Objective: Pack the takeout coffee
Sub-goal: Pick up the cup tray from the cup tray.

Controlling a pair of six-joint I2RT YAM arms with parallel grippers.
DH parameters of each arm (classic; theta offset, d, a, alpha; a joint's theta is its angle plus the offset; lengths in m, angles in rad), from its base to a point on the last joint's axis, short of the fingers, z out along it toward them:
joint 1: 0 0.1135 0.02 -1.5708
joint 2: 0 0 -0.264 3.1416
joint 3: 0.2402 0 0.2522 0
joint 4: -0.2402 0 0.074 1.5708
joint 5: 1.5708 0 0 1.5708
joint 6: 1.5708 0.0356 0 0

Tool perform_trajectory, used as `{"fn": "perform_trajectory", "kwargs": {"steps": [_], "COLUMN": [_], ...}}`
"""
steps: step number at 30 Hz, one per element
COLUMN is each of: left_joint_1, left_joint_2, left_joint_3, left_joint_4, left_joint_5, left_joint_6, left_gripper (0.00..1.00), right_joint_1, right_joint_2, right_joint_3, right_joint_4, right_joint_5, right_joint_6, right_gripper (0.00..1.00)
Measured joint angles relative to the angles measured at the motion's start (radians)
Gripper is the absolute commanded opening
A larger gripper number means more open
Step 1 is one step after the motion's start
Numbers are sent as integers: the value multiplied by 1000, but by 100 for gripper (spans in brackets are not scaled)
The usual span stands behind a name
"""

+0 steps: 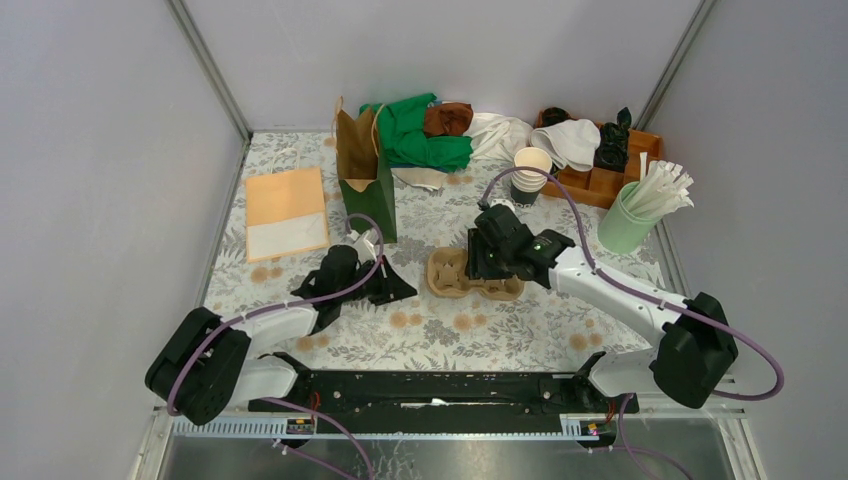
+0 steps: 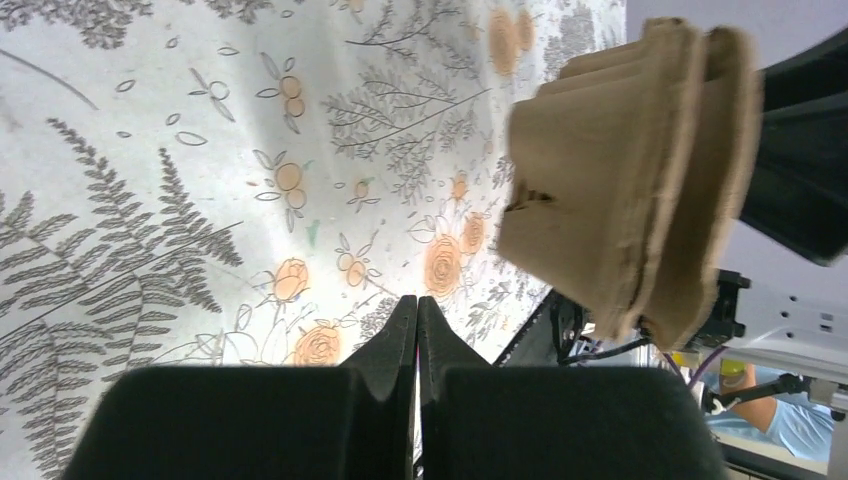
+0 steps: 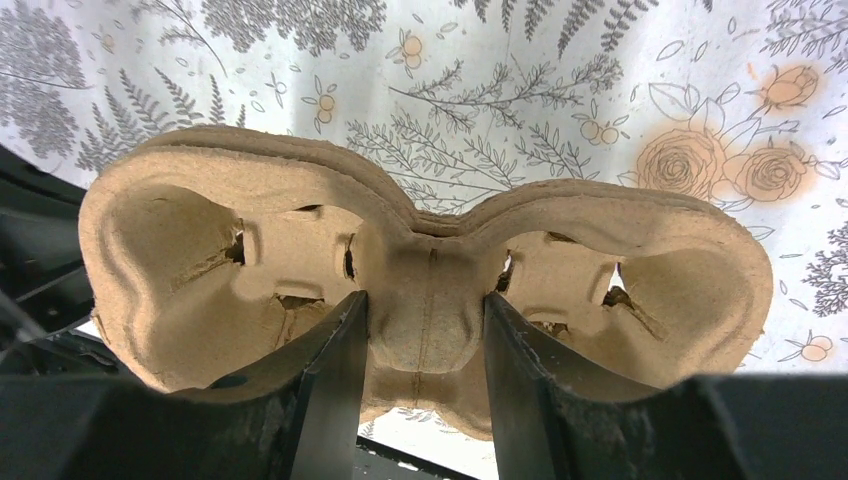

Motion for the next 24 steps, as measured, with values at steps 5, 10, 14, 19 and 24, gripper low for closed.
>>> {"fn": "perform_trajectory", "kwargs": {"steps": [5, 10, 14, 19, 24], "left_joint_1": [0, 0, 0, 0, 0], "left_joint_2": [9, -6, -69, -84, -55], "left_joint_3": [3, -10, -66, -80, -79], "left_joint_4": [-31, 44, 198, 316, 380], "left_joint_5": [-24, -11, 15, 51, 84], "left_joint_6": [15, -21, -90, -145, -177], "left_gripper": [14, 37, 36, 29, 28], "right_joint_1": [-16, -24, -28, -35, -39], "right_joint_2": [-25, -25, -25, -25, -25], "right_joint_3": [18, 19, 19, 19, 19], "right_joint_4": [-4, -6, -5, 5, 10], "right_joint_5": [0, -3, -21, -51, -65], "right_joint_6": [-12, -19, -19, -18, -19], "right_gripper": [46, 45, 45, 45, 45]}}
